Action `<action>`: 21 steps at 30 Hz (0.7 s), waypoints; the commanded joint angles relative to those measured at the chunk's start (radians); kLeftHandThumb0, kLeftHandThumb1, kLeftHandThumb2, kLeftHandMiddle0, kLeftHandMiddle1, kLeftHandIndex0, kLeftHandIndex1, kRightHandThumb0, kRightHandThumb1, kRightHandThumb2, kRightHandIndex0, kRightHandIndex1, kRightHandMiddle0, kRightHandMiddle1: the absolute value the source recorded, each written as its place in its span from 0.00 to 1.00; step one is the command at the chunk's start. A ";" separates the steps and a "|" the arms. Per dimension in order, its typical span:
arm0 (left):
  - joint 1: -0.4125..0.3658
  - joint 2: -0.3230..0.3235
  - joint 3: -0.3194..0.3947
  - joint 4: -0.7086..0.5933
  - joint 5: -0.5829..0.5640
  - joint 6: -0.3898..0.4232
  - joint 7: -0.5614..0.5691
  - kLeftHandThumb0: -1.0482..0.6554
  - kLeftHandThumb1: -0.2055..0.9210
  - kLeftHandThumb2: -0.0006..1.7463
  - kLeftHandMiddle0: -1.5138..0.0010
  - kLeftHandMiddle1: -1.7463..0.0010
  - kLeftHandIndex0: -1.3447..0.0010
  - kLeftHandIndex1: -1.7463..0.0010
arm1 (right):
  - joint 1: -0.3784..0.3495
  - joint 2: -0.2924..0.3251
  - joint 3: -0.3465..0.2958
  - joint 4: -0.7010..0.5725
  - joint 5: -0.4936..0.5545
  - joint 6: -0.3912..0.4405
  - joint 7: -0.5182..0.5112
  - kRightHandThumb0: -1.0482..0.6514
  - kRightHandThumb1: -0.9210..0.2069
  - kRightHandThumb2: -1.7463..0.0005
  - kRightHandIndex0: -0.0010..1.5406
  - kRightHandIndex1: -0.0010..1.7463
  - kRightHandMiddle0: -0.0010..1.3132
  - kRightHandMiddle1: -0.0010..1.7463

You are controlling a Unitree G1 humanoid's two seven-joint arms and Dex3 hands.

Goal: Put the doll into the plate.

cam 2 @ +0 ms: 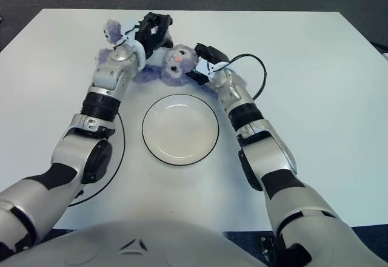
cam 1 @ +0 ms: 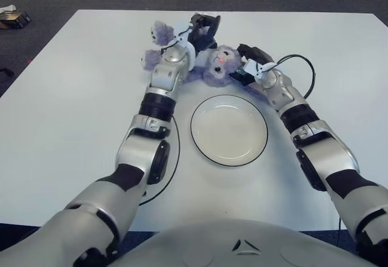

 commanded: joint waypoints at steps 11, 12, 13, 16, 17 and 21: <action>0.027 0.057 -0.027 -0.005 0.087 -0.128 0.018 0.61 1.00 0.29 0.84 0.03 0.93 0.06 | 0.043 -0.088 -0.021 -0.091 0.000 0.005 0.102 0.87 0.47 0.31 0.35 1.00 0.55 1.00; 0.028 0.059 -0.028 -0.005 0.092 -0.134 0.019 0.61 1.00 0.29 0.84 0.03 0.92 0.06 | 0.049 -0.092 -0.023 -0.103 0.000 0.007 0.106 0.87 0.47 0.31 0.35 1.00 0.55 1.00; 0.029 0.059 -0.029 -0.004 0.095 -0.137 0.019 0.61 1.00 0.29 0.84 0.03 0.92 0.06 | 0.052 -0.094 -0.024 -0.110 0.000 0.009 0.109 0.87 0.47 0.31 0.35 1.00 0.55 1.00; 0.030 0.061 -0.031 -0.001 0.106 -0.146 0.024 0.61 1.00 0.29 0.84 0.03 0.92 0.06 | 0.070 -0.105 -0.031 -0.150 0.001 0.018 0.121 0.87 0.47 0.31 0.35 1.00 0.55 1.00; 0.030 0.061 -0.031 -0.001 0.107 -0.147 0.025 0.61 1.00 0.29 0.85 0.03 0.92 0.06 | 0.074 -0.106 -0.033 -0.157 0.001 0.021 0.123 0.87 0.47 0.31 0.35 1.00 0.55 1.00; 0.036 0.063 -0.033 -0.003 0.119 -0.155 0.026 0.61 1.00 0.29 0.85 0.03 0.92 0.06 | 0.099 -0.128 -0.048 -0.202 0.007 0.020 0.135 0.87 0.47 0.31 0.35 1.00 0.55 1.00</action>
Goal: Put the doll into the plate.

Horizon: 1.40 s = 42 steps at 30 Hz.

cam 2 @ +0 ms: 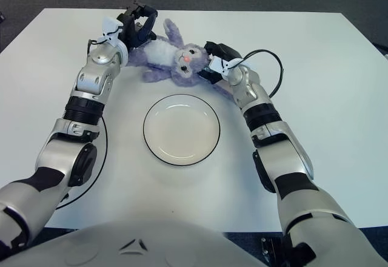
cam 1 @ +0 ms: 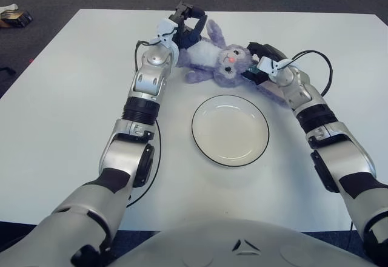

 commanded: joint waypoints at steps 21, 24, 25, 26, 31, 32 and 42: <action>-0.013 0.137 -0.172 0.285 0.352 -0.512 0.242 0.23 1.00 0.13 0.89 0.51 0.86 0.45 | 0.094 -0.078 -0.064 -0.153 0.009 0.007 0.058 0.88 0.48 0.30 0.36 1.00 0.57 1.00; -0.044 0.160 -0.221 0.380 0.435 -0.616 0.328 0.21 1.00 0.11 0.90 0.58 0.85 0.50 | 0.098 -0.077 -0.069 -0.162 0.015 0.008 0.063 0.88 0.48 0.30 0.36 1.00 0.57 1.00; -0.060 0.173 -0.249 0.415 0.480 -0.648 0.368 0.21 1.00 0.10 0.90 0.60 0.85 0.51 | 0.100 -0.076 -0.071 -0.165 0.019 0.007 0.066 0.88 0.48 0.30 0.36 1.00 0.57 1.00; -0.072 0.181 -0.268 0.440 0.509 -0.668 0.396 0.21 1.00 0.09 0.89 0.63 0.85 0.53 | 0.102 -0.075 -0.073 -0.167 0.021 0.007 0.068 0.88 0.48 0.30 0.36 1.00 0.57 1.00; -0.130 0.216 -0.348 0.544 0.625 -0.742 0.490 0.20 1.00 0.04 0.84 0.89 0.82 0.68 | 0.107 -0.073 -0.081 -0.177 0.034 0.006 0.079 0.88 0.48 0.29 0.36 1.00 0.57 1.00; -0.147 0.230 -0.380 0.565 0.665 -0.754 0.506 0.19 1.00 0.04 0.84 0.91 0.81 0.69 | 0.109 -0.072 -0.084 -0.181 0.040 0.006 0.084 0.88 0.48 0.29 0.36 1.00 0.57 1.00; -0.246 0.292 -0.524 0.685 0.805 -0.861 0.510 0.08 1.00 0.01 0.90 1.00 0.78 0.91 | 0.122 -0.073 -0.102 -0.217 0.065 0.020 0.116 0.88 0.49 0.29 0.36 1.00 0.57 1.00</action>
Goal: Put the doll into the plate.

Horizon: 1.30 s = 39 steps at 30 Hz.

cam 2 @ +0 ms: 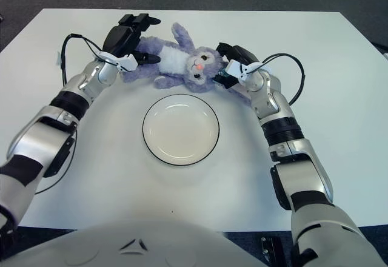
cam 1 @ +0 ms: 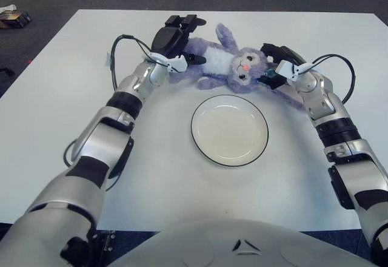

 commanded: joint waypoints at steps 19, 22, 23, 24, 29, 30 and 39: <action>-0.088 -0.022 -0.110 0.004 0.053 -0.037 -0.064 0.02 1.00 0.02 0.92 1.00 0.81 0.96 | 0.007 0.001 -0.015 -0.031 0.020 0.006 0.019 0.88 0.49 0.29 0.37 1.00 0.58 1.00; -0.105 -0.026 -0.121 0.000 0.055 -0.055 -0.094 0.02 1.00 0.01 0.93 1.00 0.82 0.96 | 0.006 0.003 -0.012 -0.031 0.017 0.006 0.018 0.88 0.49 0.29 0.37 1.00 0.58 1.00; -0.113 -0.028 -0.123 0.001 0.051 -0.064 -0.108 0.02 1.00 0.01 0.93 1.00 0.82 0.96 | 0.006 0.003 -0.010 -0.030 0.016 0.006 0.018 0.88 0.49 0.29 0.37 1.00 0.58 1.00; -0.118 -0.029 -0.125 0.001 0.048 -0.071 -0.119 0.02 1.00 0.01 0.93 1.00 0.82 0.97 | 0.006 0.003 -0.010 -0.030 0.015 0.006 0.018 0.88 0.50 0.28 0.37 1.00 0.58 1.00; -0.123 -0.031 -0.124 0.003 0.044 -0.079 -0.134 0.02 1.00 0.01 0.94 1.00 0.83 0.97 | 0.006 0.004 -0.009 -0.029 0.014 0.007 0.018 0.88 0.50 0.28 0.37 1.00 0.58 1.00; -0.123 -0.031 -0.123 0.003 0.044 -0.079 -0.135 0.02 1.00 0.01 0.94 1.00 0.83 0.97 | 0.006 0.004 -0.009 -0.029 0.014 0.007 0.018 0.88 0.50 0.28 0.37 1.00 0.58 1.00; -0.209 -0.052 -0.119 0.017 0.014 -0.125 -0.323 0.01 1.00 0.02 0.94 1.00 0.85 0.98 | 0.001 0.012 0.005 -0.031 0.003 0.014 0.019 0.88 0.50 0.28 0.37 1.00 0.58 1.00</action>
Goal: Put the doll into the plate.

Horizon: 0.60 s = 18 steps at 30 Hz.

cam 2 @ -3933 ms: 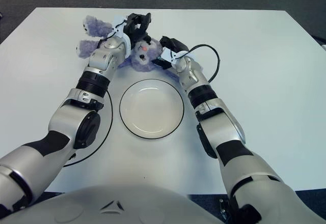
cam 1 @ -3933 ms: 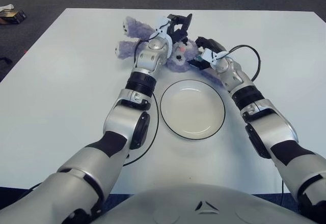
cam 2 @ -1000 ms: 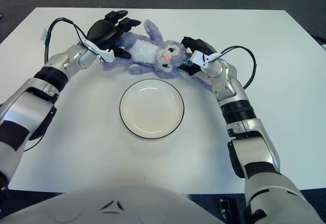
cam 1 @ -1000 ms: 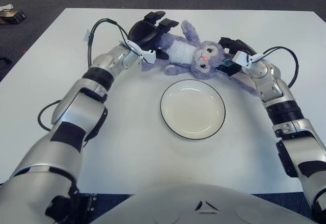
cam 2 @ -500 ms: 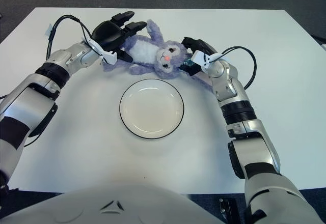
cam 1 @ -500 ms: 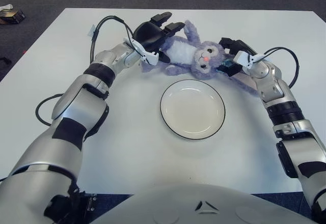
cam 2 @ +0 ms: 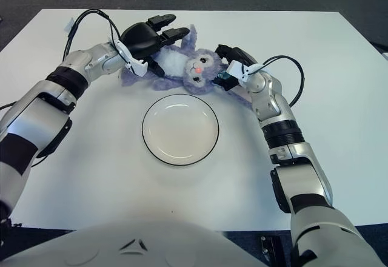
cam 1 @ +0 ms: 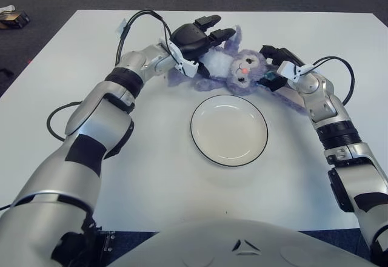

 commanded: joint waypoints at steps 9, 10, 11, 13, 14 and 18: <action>-0.047 -0.002 0.001 0.004 -0.029 0.016 -0.121 0.02 1.00 0.02 0.83 0.98 0.85 0.99 | -0.009 0.010 0.003 -0.001 0.004 -0.040 -0.020 0.88 0.50 0.28 0.37 1.00 0.58 1.00; -0.047 -0.001 0.001 0.002 -0.028 0.017 -0.124 0.03 1.00 0.02 0.78 0.95 0.83 0.98 | -0.010 0.010 0.002 0.001 0.004 -0.041 -0.020 0.88 0.50 0.28 0.37 1.00 0.58 1.00; -0.047 0.000 0.003 0.000 -0.028 0.018 -0.127 0.03 1.00 0.02 0.76 0.95 0.83 0.98 | -0.011 0.010 0.002 0.002 0.004 -0.042 -0.020 0.88 0.50 0.28 0.37 1.00 0.58 1.00; -0.046 0.001 0.003 0.001 -0.024 0.022 -0.125 0.04 1.00 0.01 0.72 0.90 0.80 0.98 | -0.014 0.008 0.000 0.001 0.005 -0.039 -0.018 0.88 0.50 0.28 0.37 1.00 0.58 1.00; -0.046 0.001 0.003 0.002 -0.023 0.023 -0.124 0.05 0.99 0.01 0.74 0.77 0.76 0.97 | -0.015 0.007 0.000 0.000 0.005 -0.038 -0.016 0.88 0.50 0.28 0.37 1.00 0.58 1.00; -0.051 -0.008 0.009 0.016 -0.042 0.052 -0.191 0.09 0.95 0.00 0.88 0.38 0.72 0.85 | -0.018 0.005 -0.002 -0.012 -0.001 -0.012 -0.012 0.88 0.50 0.28 0.37 1.00 0.58 1.00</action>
